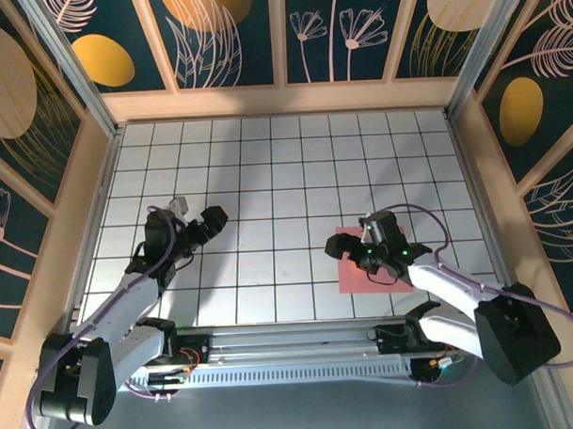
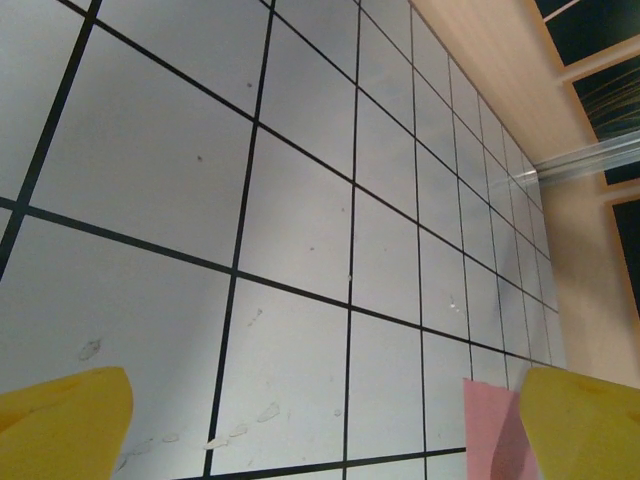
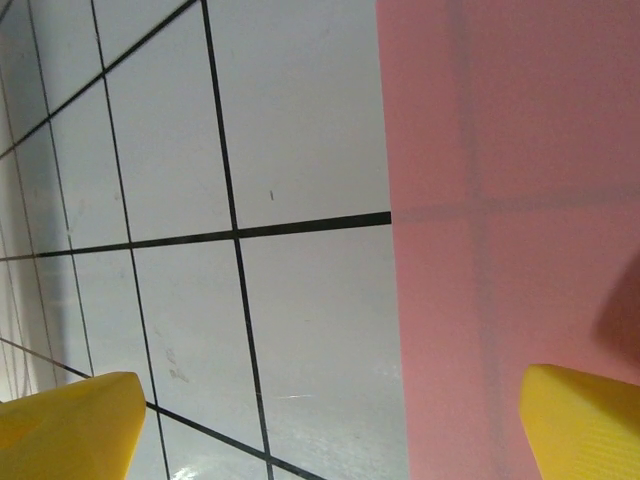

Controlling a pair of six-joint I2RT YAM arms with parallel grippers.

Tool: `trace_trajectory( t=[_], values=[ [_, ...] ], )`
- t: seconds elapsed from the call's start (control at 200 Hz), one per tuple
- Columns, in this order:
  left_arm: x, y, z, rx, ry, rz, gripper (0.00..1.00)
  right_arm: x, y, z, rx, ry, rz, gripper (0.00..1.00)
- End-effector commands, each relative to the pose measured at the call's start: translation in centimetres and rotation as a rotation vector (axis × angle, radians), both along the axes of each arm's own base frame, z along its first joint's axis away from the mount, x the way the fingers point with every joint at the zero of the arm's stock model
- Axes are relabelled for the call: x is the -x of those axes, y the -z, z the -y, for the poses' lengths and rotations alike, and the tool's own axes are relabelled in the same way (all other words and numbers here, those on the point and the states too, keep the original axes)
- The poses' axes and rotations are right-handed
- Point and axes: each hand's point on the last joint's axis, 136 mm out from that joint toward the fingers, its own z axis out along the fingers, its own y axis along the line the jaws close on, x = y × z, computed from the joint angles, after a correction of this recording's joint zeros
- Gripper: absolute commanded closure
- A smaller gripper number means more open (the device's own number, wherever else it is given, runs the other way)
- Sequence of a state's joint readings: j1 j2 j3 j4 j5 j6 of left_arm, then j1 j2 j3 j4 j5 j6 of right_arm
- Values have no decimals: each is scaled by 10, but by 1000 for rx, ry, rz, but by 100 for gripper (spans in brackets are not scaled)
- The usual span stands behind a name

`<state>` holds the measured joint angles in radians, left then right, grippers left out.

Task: Fold a paper plane with a square sheet of paper (fold left side to right side)
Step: Move the square sheet of paper to the center of the table.

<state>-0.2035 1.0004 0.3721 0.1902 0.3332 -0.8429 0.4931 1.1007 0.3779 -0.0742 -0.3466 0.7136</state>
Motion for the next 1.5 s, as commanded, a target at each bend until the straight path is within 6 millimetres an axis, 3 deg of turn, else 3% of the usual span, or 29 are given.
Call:
trace_trajectory(
  t=[0.0,0.125,0.265,0.606,0.886,1.061,1.291,1.496],
  values=[
    [-10,-20,2,20,-10,52,1,1,5,-10,-20,-21,-6,4],
    [-11,-22,-1,3,-24,53,1,-4,6,-20,-33,-32,-2,4],
    [-12,-23,-3,-15,-30,52,1,-8,3,-46,-72,-70,7,4],
    [-17,-31,-5,-43,-40,55,1,-38,0,-124,-116,-127,-7,5],
    [-22,-33,-5,-44,-41,48,1,-48,9,-182,-168,-99,-61,4],
    [-21,-32,-5,-50,-44,41,1,-53,2,-211,-195,-109,-41,4],
    [-19,-27,-4,-49,-34,25,1,-68,-29,-215,-189,-113,44,4],
    [-16,-22,2,-30,-4,-1,1,-84,-59,-184,-106,-107,159,4]
  ],
)
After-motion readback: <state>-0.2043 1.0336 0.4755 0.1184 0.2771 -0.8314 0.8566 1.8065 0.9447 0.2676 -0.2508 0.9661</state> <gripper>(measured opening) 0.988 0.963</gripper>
